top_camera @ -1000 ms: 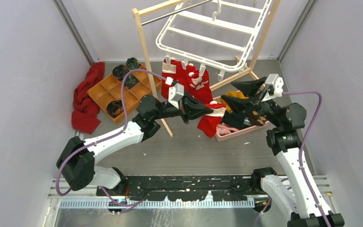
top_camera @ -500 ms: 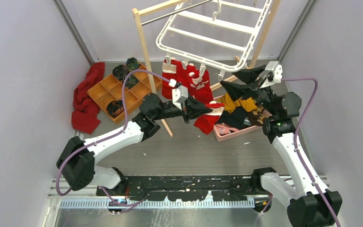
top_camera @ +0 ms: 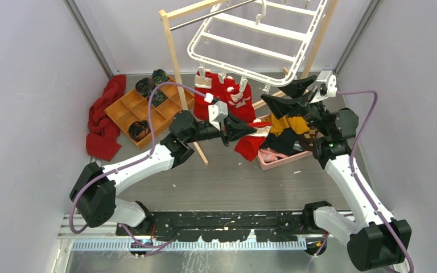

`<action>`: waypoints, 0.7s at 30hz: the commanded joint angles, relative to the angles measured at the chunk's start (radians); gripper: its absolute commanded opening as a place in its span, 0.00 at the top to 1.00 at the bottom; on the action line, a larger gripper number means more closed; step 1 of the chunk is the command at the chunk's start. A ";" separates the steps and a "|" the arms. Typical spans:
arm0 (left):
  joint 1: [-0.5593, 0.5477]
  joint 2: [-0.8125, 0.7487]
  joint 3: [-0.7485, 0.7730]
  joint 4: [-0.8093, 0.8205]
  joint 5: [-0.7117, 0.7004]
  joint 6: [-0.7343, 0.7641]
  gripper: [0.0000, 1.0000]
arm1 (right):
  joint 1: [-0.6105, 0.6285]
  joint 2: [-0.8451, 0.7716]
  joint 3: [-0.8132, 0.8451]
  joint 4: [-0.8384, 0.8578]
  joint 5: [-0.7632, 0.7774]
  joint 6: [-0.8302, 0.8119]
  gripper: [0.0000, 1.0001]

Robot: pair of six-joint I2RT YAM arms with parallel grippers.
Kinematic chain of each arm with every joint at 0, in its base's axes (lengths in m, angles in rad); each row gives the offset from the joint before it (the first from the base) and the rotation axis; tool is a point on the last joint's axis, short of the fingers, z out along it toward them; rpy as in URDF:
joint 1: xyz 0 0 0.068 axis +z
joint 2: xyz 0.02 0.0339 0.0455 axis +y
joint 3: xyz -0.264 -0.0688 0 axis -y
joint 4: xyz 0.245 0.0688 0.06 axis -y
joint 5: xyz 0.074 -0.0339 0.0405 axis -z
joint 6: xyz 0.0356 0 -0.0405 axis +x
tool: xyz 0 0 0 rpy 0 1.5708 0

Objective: Clip the socks to the hanger
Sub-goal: Open the clamp at the hanger.

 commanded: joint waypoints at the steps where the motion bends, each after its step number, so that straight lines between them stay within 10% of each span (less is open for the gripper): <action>1: 0.004 0.010 0.043 0.051 -0.005 0.010 1.00 | 0.011 0.006 0.028 0.072 0.025 0.006 0.30; 21: 0.004 0.012 0.043 0.054 -0.012 0.003 1.00 | 0.044 0.068 0.041 0.119 0.065 0.010 0.33</action>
